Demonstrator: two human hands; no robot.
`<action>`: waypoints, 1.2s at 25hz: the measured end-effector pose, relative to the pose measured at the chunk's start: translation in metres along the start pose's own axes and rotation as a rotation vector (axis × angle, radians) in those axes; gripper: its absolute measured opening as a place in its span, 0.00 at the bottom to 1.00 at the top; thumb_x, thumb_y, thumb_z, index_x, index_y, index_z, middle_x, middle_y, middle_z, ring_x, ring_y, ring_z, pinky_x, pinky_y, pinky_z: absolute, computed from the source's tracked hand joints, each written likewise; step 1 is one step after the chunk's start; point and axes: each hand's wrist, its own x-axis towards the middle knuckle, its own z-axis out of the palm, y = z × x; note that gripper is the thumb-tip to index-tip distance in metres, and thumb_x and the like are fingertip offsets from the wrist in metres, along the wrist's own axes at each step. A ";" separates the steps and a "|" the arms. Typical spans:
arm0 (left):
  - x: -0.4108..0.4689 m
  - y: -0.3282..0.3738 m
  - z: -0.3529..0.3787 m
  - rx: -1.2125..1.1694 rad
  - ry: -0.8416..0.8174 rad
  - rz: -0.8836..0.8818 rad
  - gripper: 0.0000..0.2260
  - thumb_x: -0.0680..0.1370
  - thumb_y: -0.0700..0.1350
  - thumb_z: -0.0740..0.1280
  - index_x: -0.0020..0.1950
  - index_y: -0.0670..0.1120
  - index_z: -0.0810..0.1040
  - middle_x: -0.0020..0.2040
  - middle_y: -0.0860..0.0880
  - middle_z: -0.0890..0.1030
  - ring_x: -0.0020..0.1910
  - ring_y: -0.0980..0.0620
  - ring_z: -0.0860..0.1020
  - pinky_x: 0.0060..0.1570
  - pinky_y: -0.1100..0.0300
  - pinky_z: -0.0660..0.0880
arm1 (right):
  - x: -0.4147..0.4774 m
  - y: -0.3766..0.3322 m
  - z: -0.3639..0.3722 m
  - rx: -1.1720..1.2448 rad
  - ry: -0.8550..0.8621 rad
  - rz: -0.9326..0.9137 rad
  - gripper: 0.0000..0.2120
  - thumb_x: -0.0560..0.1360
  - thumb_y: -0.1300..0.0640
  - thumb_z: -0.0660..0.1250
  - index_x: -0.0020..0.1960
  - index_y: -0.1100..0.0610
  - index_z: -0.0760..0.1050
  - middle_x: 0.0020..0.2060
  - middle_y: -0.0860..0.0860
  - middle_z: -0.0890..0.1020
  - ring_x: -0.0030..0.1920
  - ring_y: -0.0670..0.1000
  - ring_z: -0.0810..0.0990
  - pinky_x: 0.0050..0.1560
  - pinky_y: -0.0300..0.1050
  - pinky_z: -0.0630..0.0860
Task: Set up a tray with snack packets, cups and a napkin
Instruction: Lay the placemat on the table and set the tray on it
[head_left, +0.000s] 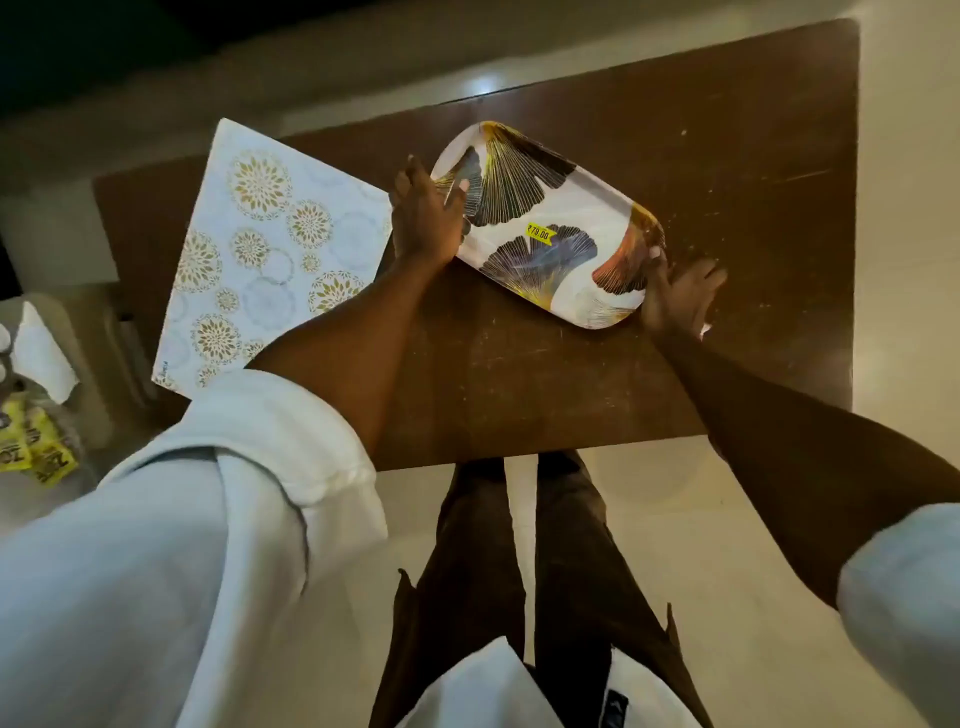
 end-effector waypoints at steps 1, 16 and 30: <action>0.007 0.001 0.003 -0.023 0.035 -0.019 0.32 0.82 0.59 0.62 0.80 0.42 0.62 0.79 0.40 0.65 0.77 0.40 0.66 0.70 0.50 0.71 | 0.004 0.002 0.004 0.057 0.018 0.053 0.38 0.80 0.35 0.62 0.77 0.62 0.60 0.74 0.60 0.65 0.73 0.61 0.70 0.71 0.59 0.71; 0.053 -0.021 0.004 -0.400 -0.028 -0.165 0.14 0.80 0.42 0.72 0.64 0.38 0.82 0.61 0.43 0.85 0.58 0.49 0.83 0.56 0.60 0.81 | 0.023 0.032 0.027 0.328 -0.005 0.058 0.18 0.80 0.54 0.71 0.65 0.64 0.77 0.57 0.59 0.84 0.58 0.58 0.83 0.59 0.51 0.80; 0.092 0.228 0.090 -0.216 -0.161 0.333 0.10 0.77 0.35 0.69 0.56 0.41 0.86 0.54 0.46 0.85 0.52 0.55 0.78 0.55 0.60 0.78 | 0.090 0.098 -0.060 0.674 0.304 0.327 0.18 0.79 0.57 0.72 0.64 0.66 0.76 0.59 0.61 0.83 0.60 0.59 0.82 0.63 0.59 0.80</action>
